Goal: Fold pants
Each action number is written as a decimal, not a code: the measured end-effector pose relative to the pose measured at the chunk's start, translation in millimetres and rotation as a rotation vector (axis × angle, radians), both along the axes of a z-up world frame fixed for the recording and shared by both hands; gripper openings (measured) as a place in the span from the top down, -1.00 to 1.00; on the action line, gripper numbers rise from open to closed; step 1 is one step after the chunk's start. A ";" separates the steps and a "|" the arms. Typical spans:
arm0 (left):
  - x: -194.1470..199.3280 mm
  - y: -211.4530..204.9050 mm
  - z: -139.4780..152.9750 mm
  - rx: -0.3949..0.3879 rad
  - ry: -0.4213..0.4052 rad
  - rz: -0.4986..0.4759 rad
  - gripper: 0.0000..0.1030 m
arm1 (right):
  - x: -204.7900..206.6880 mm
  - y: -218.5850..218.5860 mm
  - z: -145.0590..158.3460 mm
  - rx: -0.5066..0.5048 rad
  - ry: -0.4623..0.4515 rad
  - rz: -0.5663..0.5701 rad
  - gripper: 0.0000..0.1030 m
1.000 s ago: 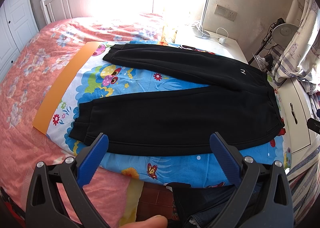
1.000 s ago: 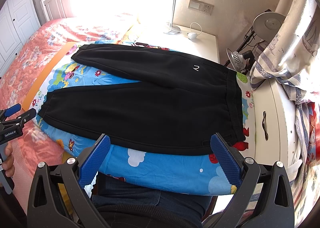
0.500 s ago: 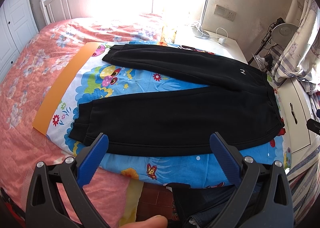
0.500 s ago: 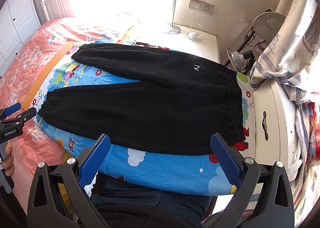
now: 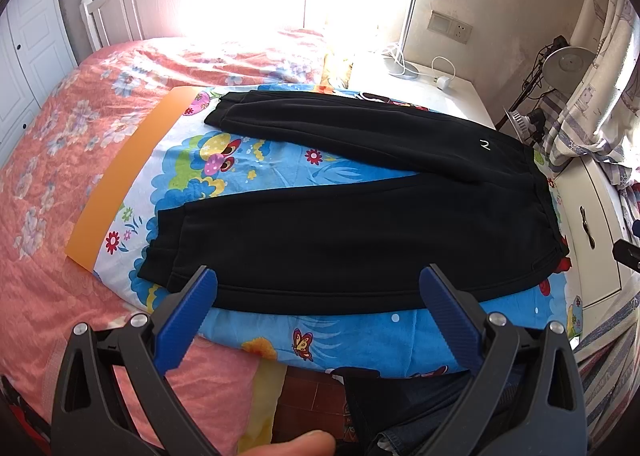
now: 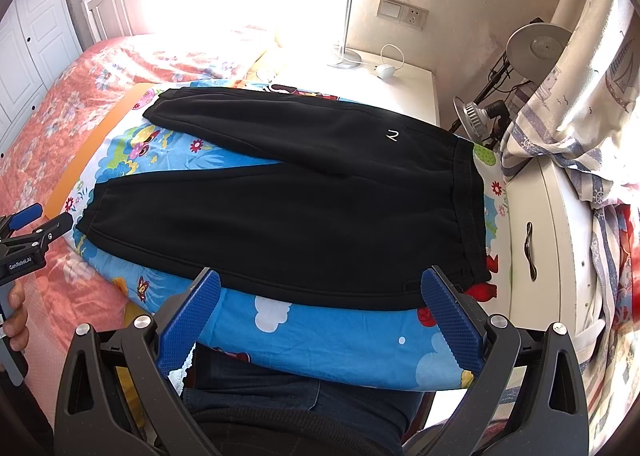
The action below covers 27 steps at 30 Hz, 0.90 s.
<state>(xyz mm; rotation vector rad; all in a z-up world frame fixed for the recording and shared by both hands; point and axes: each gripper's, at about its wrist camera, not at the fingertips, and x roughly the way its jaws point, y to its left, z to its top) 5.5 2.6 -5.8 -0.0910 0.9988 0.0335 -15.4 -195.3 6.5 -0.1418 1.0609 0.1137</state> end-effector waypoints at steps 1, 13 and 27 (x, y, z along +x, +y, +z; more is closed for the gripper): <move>0.3 -0.2 -0.1 0.000 0.000 0.000 -0.96 | -0.3 0.2 -0.2 0.001 0.000 0.000 -0.89; -4.1 -18.6 -10.2 -0.069 -0.154 -0.045 -0.96 | 22.3 -21.5 -108.6 0.087 0.165 0.084 -0.89; 102.5 -131.3 -153.0 -0.385 0.072 -0.210 -0.96 | 278.3 -226.9 -178.7 -0.138 0.178 -0.010 -0.89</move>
